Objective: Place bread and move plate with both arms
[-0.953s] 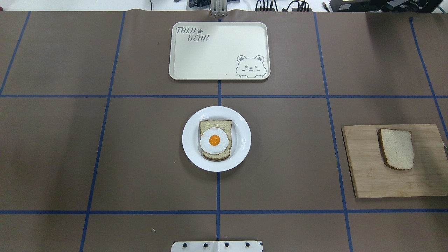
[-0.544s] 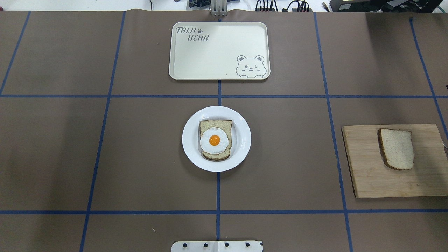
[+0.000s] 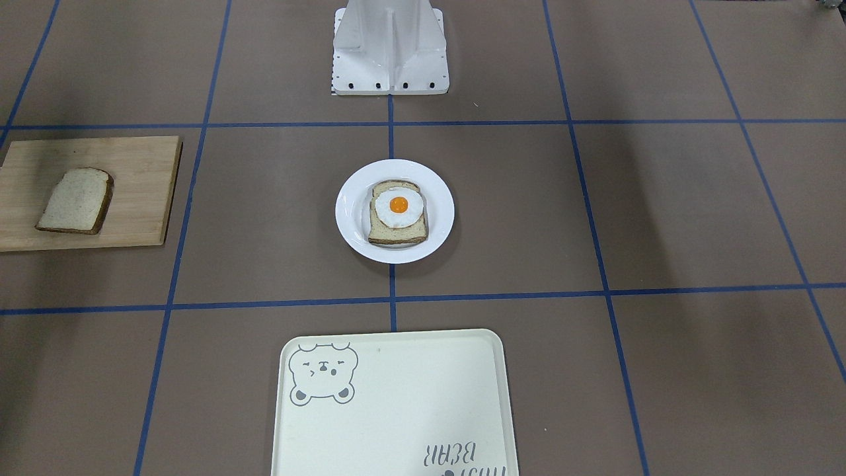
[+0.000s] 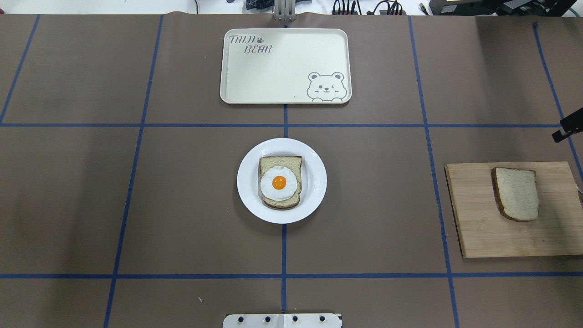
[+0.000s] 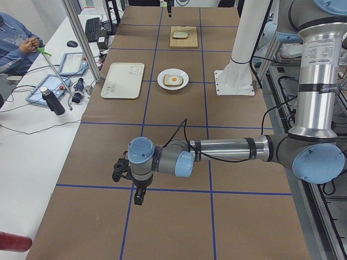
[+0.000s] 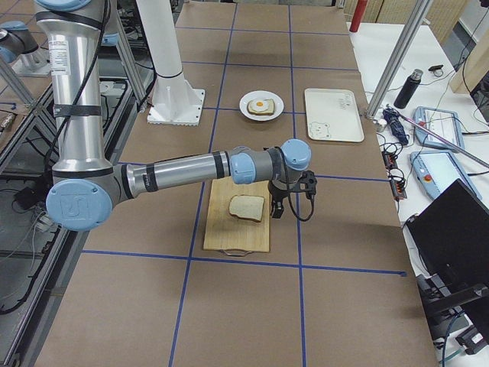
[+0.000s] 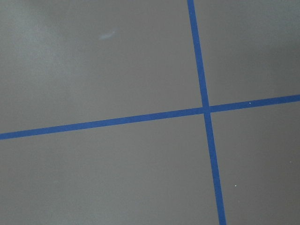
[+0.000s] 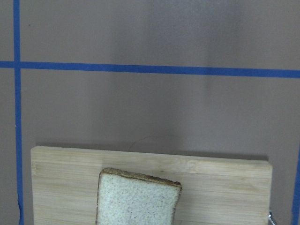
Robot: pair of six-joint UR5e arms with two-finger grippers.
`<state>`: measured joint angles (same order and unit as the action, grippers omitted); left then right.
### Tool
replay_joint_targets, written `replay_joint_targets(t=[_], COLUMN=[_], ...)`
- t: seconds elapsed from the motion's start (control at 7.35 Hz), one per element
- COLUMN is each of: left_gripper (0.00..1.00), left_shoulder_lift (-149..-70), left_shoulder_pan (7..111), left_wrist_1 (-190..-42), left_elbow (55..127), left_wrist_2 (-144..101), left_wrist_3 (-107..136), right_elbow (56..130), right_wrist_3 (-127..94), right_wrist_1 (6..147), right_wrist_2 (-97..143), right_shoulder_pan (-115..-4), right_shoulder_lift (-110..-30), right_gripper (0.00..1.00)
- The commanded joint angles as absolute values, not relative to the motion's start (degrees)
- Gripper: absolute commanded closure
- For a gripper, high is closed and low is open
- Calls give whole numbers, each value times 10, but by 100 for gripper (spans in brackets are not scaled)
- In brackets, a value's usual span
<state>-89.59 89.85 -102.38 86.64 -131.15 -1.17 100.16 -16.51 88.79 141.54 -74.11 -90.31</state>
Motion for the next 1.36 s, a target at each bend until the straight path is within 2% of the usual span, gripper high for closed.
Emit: replay_joint_targets(t=[0.0,0.27,0.82,1.09,1.22], left_gripper=[1,1,1,1,1], left_shoulder_lift=[-896,-898,-897,-897,-896], left_shoulder_pan=[898,898,899,899,899], left_wrist_1=[-1024,-1024,-1024,-1024,-1024], left_elbow=[867,867,872,875,879], left_wrist_2=[-1311,-1311,-1311,-1310,-1310], left_wrist_3=[-11,-11,-11,-11,-11], right_elbow=[1000,975,936,919,919], right_wrist_3=[-307,-321,-340,-357,-357], right_wrist_1=[729,659,659,660,659], right_wrist_2=[1413,1414,1392,1388,1388], right_shoulder_pan=[-681,-663,-622,-612,-610], right_shoulder_lift=[-953,-983,-966,-950,-950], right_gripper=[0,0,6,17,17])
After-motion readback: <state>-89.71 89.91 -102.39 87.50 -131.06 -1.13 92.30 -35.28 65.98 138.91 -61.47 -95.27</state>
